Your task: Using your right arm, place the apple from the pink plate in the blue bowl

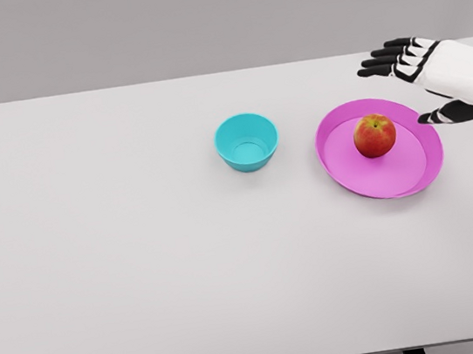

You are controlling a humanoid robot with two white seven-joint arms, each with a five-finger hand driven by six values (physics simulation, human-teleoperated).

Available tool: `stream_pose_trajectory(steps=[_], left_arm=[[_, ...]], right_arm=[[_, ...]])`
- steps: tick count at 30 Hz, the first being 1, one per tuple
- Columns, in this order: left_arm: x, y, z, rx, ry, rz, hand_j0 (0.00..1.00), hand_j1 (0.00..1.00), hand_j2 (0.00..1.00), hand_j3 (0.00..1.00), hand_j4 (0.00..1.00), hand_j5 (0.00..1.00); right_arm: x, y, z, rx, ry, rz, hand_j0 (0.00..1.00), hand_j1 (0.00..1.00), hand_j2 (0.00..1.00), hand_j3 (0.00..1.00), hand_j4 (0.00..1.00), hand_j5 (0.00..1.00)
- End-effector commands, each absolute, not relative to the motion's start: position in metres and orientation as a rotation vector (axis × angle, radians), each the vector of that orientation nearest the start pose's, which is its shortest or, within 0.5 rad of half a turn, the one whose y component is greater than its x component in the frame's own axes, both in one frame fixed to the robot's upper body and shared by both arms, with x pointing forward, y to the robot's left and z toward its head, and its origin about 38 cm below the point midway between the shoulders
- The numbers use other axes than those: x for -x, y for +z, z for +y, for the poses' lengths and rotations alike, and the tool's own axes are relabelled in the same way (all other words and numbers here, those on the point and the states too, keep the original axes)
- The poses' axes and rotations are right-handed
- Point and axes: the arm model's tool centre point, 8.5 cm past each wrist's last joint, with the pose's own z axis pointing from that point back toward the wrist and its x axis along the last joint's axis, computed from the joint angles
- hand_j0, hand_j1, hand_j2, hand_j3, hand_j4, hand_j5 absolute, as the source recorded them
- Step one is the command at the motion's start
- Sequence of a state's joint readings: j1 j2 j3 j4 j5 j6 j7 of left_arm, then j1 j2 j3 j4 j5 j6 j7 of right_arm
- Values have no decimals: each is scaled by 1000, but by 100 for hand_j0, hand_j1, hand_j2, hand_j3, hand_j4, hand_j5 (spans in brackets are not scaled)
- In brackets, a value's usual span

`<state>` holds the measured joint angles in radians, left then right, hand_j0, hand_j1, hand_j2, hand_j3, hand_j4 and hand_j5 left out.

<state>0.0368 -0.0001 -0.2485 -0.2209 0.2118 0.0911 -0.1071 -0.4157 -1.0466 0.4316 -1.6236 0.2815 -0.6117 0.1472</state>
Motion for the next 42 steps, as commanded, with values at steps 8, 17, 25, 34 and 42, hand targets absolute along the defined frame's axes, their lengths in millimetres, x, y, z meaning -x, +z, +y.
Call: stream_pose_trajectory(steps=[8, 17, 25, 34, 42], left_arm=[[-41, -263, 244, 70, -45, -84, 100, 100, 100, 100, 100, 100], [-41, -263, 244, 70, -45, -82, 100, 100, 100, 100, 100, 100], [-41, -263, 244, 69, -46, -84, 100, 100, 100, 100, 100, 100], [-41, -263, 244, 69, -46, -84, 100, 100, 100, 100, 100, 100], [-41, -263, 244, 69, -46, -82, 100, 100, 100, 100, 100, 100]], right_arm=[[-396, 255, -391, 605, 1755, -1655, 100, 100, 100, 100, 100, 100], [-411, 224, -417, 441, 1921, -1212, 100, 100, 100, 100, 100, 100], [-457, 219, -391, 408, 1885, -1245, 100, 100, 100, 100, 100, 100], [-470, 209, -368, 363, 1923, -1235, 100, 100, 100, 100, 100, 100], [-479, 196, -353, 322, 1949, -1201, 100, 100, 100, 100, 100, 100]])
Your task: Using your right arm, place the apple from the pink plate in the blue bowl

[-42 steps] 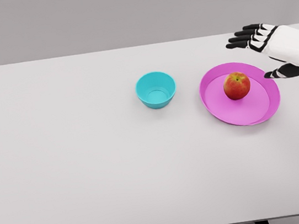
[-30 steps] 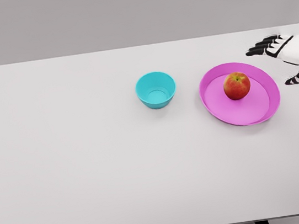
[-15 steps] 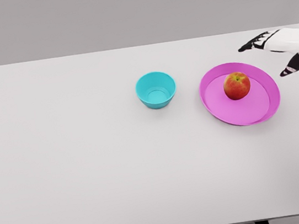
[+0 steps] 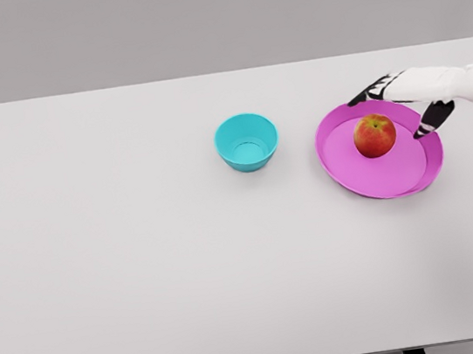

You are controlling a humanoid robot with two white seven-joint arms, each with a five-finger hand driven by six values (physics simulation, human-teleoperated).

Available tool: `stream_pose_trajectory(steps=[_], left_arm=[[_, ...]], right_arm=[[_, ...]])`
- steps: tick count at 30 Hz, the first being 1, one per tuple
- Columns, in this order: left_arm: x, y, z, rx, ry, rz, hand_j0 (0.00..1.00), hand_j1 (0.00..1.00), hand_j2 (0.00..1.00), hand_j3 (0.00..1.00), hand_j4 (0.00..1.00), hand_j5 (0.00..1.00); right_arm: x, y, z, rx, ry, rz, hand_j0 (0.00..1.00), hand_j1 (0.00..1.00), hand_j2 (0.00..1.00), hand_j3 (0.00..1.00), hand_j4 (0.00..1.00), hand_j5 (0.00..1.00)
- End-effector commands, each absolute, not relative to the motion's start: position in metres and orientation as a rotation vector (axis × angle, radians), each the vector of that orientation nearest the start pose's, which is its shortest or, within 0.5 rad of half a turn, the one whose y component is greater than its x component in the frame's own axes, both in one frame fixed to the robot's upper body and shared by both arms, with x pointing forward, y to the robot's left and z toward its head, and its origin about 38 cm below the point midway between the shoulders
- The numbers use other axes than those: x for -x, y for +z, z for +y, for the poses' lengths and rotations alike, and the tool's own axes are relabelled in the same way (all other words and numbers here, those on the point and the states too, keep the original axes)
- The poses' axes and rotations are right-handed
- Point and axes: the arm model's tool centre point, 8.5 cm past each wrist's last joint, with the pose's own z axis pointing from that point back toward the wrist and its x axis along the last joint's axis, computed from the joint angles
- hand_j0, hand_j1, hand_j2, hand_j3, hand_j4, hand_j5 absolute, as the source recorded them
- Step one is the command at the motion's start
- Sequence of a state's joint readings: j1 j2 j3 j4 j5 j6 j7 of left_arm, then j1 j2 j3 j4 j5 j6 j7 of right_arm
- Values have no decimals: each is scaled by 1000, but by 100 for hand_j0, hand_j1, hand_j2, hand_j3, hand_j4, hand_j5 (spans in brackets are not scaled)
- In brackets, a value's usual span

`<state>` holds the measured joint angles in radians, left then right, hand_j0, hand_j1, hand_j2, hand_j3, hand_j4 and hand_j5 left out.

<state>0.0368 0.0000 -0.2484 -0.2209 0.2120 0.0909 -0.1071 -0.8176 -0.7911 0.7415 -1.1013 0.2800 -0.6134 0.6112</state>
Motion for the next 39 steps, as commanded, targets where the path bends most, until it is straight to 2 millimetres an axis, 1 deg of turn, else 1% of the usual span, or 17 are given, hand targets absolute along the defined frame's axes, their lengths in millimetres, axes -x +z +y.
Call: stream_pose_trajectory(steps=[1, 3, 9, 16, 22, 31, 32, 33, 34, 37, 39], left_arm=[[-41, -263, 244, 69, -46, -84, 100, 100, 100, 100, 100, 100], [-41, -263, 244, 69, -46, -82, 100, 100, 100, 100, 100, 100], [-41, -263, 244, 70, -45, -84, 100, 100, 100, 100, 100, 100], [-41, -263, 244, 70, -45, -84, 100, 100, 100, 100, 100, 100], [-41, -263, 244, 69, -46, -84, 100, 100, 100, 100, 100, 100], [-41, -263, 244, 70, -45, -84, 100, 100, 100, 100, 100, 100], [-41, -263, 244, 70, -45, -84, 100, 100, 100, 100, 100, 100], [-41, -263, 244, 69, -46, -84, 100, 100, 100, 100, 100, 100], [-41, -263, 244, 69, -46, -84, 100, 100, 100, 100, 100, 100], [-41, -263, 244, 69, -46, -84, 100, 100, 100, 100, 100, 100], [-41, -263, 244, 69, -46, -84, 100, 100, 100, 100, 100, 100]], right_arm=[[-479, 192, -352, 313, 1952, -1195, 100, 100, 100, 100, 100, 100], [-480, 184, -355, 302, 1948, -1167, 100, 100, 100, 100, 100, 100], [-481, 179, -357, 296, 1944, -1143, 100, 100, 100, 100, 100, 100], [-487, 184, -347, 296, 1956, -1162, 100, 100, 100, 100, 100, 100], [-491, 177, -337, 274, 1972, -1146, 100, 100, 100, 100, 100, 100], [-490, 172, -338, 266, 1976, -1129, 100, 100, 100, 100, 100, 100], [-490, 172, -338, 266, 1976, -1129, 94, 94, 94, 94, 94, 94], [-490, 172, -338, 266, 1976, -1129, 77, 77, 77, 77, 77, 77], [-490, 172, -338, 266, 1976, -1129, 65, 65, 65, 65, 65, 65], [-489, 172, -338, 266, 1978, -1131, 60, 60, 60, 60, 60, 60], [-489, 172, -338, 266, 1978, -1131, 60, 60, 60, 60, 60, 60]])
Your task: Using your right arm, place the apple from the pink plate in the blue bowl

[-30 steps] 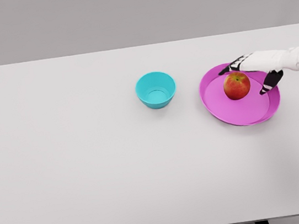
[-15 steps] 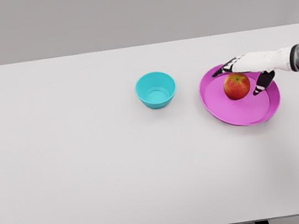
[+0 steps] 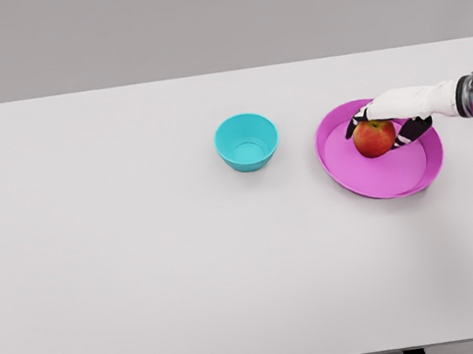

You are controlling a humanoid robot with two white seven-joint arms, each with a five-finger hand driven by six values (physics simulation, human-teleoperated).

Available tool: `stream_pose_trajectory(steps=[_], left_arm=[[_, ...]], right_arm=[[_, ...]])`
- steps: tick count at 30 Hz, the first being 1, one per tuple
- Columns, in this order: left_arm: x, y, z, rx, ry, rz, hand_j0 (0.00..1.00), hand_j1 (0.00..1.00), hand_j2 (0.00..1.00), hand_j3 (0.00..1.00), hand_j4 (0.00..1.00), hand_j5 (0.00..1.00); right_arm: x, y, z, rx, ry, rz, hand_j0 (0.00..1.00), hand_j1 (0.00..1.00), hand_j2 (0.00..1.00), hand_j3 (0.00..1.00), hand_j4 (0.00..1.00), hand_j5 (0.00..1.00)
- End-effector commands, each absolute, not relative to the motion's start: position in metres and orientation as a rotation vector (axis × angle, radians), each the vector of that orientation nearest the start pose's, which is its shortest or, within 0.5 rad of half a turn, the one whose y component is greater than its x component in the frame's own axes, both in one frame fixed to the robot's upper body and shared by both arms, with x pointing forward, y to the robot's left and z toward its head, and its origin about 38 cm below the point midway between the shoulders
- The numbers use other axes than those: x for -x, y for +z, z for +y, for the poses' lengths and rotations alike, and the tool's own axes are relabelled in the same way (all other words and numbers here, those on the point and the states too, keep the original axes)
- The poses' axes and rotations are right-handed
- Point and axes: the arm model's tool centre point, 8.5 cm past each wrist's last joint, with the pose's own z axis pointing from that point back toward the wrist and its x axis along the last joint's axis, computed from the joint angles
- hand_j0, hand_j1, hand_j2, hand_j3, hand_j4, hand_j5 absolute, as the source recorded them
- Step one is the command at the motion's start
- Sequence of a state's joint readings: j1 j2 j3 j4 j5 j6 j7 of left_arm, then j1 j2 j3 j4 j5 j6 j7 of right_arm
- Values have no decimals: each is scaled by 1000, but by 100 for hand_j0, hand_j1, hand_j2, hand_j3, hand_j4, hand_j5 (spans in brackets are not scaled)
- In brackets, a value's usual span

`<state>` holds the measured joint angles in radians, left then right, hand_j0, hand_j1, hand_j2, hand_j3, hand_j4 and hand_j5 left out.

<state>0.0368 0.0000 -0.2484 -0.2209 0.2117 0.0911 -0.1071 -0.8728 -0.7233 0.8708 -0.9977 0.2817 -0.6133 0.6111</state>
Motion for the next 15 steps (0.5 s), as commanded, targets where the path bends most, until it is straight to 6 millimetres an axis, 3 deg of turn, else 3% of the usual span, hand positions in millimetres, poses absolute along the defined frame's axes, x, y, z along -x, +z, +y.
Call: stream_pose_trajectory(steps=[1, 15], left_arm=[[-41, -263, 244, 69, -46, -84, 100, 100, 100, 100, 100, 100], [-41, -263, 244, 70, -45, -84, 100, 100, 100, 100, 100, 100]], right_arm=[[-489, 172, -338, 266, 1978, -1131, 60, 60, 60, 60, 60, 60], [-498, 193, -329, 295, 1984, -1181, 60, 60, 60, 60, 60, 60]])
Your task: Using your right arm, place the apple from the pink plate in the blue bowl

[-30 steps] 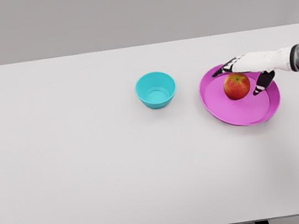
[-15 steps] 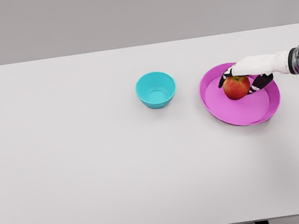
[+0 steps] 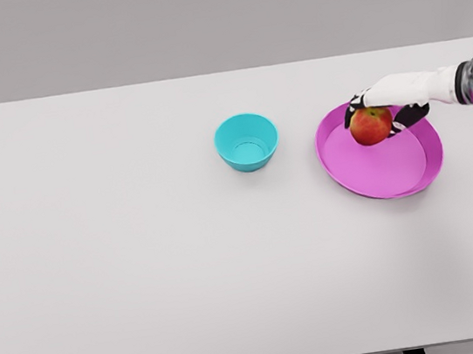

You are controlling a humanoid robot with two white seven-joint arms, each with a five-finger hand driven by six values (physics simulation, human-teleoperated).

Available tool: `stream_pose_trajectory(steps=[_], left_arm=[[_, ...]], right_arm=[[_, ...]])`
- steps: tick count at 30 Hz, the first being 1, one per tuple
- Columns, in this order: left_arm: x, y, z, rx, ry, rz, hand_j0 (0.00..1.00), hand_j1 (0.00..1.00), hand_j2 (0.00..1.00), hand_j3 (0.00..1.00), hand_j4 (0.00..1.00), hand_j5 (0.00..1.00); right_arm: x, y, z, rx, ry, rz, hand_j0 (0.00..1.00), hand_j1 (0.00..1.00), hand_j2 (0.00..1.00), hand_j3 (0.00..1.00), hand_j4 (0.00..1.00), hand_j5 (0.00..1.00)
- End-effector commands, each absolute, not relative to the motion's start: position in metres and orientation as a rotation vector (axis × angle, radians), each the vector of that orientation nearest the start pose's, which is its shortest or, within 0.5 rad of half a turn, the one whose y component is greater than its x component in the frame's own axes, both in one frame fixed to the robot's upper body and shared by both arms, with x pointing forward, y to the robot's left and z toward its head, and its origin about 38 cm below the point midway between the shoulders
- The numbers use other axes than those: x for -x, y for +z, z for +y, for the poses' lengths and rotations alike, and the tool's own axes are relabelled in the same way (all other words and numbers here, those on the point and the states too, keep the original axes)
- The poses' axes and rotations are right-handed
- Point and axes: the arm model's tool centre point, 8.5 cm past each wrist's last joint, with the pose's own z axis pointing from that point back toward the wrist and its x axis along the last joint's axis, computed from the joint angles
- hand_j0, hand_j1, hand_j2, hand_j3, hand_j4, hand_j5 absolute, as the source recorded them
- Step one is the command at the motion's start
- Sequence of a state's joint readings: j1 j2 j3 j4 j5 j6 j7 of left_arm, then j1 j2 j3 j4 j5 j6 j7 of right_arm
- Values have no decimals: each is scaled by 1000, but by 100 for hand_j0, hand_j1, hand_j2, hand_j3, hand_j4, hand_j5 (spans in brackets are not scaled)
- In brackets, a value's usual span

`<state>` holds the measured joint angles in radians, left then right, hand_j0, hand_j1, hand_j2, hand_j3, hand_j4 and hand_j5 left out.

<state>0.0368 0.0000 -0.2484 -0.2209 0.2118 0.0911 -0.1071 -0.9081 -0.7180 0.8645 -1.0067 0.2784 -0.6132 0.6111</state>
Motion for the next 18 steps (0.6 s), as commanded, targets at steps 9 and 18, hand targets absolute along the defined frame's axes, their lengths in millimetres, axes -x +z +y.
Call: stream_pose_trajectory(steps=[9, 18], left_arm=[[-41, -263, 244, 70, -45, -84, 100, 100, 100, 100, 100, 100], [-41, -263, 244, 70, -45, -84, 100, 100, 100, 100, 100, 100]], right_arm=[[-508, 209, -305, 295, 2001, -1247, 60, 60, 60, 60, 60, 60], [-515, 215, -274, 269, 2021, -1311, 61, 61, 61, 61, 61, 61]])
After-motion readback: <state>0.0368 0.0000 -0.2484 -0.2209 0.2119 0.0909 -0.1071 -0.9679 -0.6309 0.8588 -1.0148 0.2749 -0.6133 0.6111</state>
